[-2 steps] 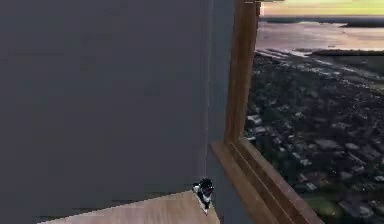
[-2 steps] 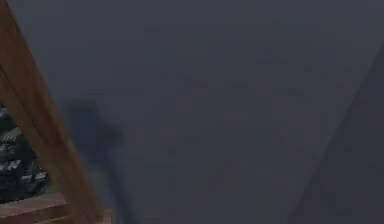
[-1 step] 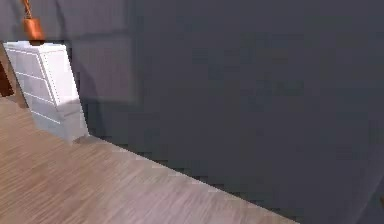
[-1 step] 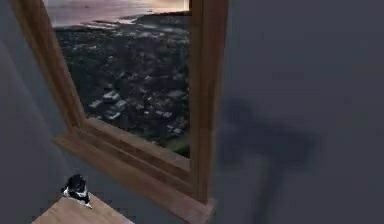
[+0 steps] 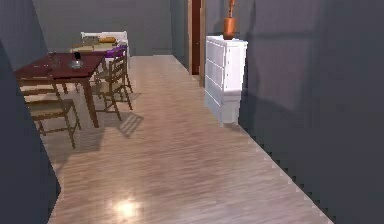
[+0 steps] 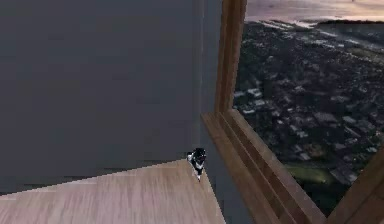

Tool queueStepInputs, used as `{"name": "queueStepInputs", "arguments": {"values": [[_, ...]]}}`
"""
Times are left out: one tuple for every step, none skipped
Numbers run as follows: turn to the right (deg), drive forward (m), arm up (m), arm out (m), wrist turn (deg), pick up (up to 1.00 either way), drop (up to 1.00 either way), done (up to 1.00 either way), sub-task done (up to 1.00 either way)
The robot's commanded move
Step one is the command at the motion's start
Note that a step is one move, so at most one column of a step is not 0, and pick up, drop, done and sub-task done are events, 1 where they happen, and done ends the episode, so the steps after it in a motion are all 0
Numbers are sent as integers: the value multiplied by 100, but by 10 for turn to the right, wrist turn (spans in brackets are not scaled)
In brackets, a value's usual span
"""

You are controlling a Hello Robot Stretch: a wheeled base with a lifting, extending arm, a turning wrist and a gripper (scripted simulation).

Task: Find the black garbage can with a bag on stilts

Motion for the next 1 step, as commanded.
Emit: {"name": "queueStepInputs", "arguments": {"values": [[-30, 0, 0, 0, 0, 0, 0, 0, 0]]}}
